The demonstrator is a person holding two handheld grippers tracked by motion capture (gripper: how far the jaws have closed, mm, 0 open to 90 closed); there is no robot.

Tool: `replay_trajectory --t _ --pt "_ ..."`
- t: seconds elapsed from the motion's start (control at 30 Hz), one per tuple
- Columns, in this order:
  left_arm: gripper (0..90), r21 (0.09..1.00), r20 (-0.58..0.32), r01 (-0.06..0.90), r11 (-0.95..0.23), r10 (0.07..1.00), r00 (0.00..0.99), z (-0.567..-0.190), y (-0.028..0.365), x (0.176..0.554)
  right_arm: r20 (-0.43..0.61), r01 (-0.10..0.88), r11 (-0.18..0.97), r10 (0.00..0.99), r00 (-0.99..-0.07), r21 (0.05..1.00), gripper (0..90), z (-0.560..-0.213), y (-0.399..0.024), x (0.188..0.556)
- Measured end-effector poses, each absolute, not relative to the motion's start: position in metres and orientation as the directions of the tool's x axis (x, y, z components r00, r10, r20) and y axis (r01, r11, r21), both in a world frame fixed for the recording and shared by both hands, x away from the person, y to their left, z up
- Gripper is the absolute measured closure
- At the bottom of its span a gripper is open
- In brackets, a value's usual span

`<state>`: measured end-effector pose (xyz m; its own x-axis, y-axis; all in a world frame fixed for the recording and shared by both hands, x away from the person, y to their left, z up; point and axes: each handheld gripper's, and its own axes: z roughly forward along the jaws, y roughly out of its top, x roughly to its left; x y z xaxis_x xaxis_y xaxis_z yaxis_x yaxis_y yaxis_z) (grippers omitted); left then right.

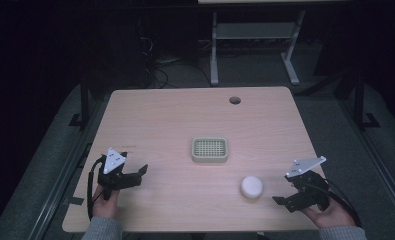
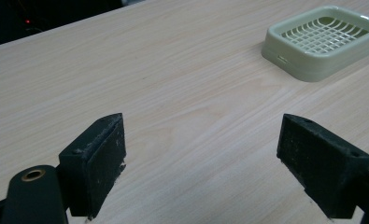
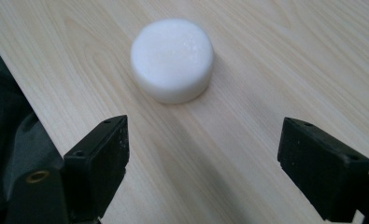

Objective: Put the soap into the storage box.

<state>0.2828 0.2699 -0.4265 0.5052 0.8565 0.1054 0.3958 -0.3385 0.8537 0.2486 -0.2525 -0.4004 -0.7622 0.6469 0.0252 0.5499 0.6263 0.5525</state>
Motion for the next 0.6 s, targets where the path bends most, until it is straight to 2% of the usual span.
replay_trajectory --t 0.6 --pt "15.2 0.856 0.105 0.391 -0.338 0.854 0.509 -0.426 0.269 0.282 0.011 0.508 0.695 0.585 -0.811 0.508 16.0 -0.39 -0.224 0.266"
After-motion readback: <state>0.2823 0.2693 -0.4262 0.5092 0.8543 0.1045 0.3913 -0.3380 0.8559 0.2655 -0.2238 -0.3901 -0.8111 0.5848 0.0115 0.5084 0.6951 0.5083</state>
